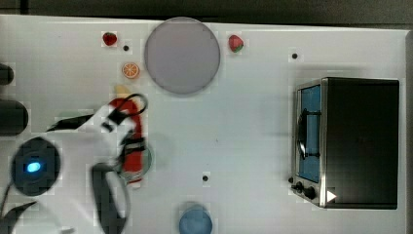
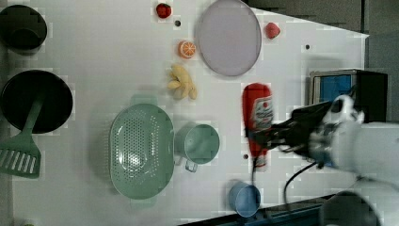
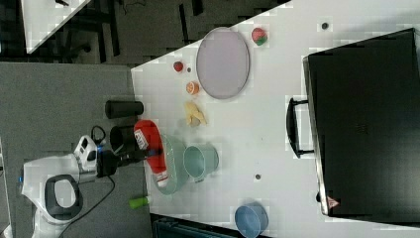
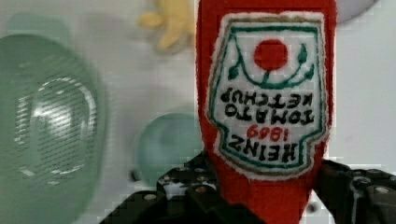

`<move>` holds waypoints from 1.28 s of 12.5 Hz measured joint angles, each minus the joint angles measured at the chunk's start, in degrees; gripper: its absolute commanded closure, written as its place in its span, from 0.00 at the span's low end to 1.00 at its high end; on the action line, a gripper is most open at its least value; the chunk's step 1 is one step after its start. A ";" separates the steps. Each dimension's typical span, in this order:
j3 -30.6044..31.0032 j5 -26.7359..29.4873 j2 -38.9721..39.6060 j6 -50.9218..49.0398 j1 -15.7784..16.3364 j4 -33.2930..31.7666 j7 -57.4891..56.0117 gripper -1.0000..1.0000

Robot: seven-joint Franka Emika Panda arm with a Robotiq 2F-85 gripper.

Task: Pick Ketchup from the table and place it in strainer.

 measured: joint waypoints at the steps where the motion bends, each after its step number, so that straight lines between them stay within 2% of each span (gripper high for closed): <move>1: 2.77 0.25 1.00 0.28 0.04 -0.11 3.99 0.40; 3: 7.58 0.23 2.98 3.02 0.45 -0.22 11.48 0.40; 6: 10.99 0.26 7.47 12.34 1.53 0.00 19.14 0.40; 9: 13.32 0.08 15.44 17.57 1.47 -0.11 26.21 0.40; 13: 13.43 0.10 24.94 25.99 2.21 -0.11 29.85 0.40; 14: 13.20 0.04 26.63 28.23 2.25 -0.11 30.24 0.37; 16: 12.70 -1.30 29.59 31.47 2.21 -0.22 30.43 0.16</move>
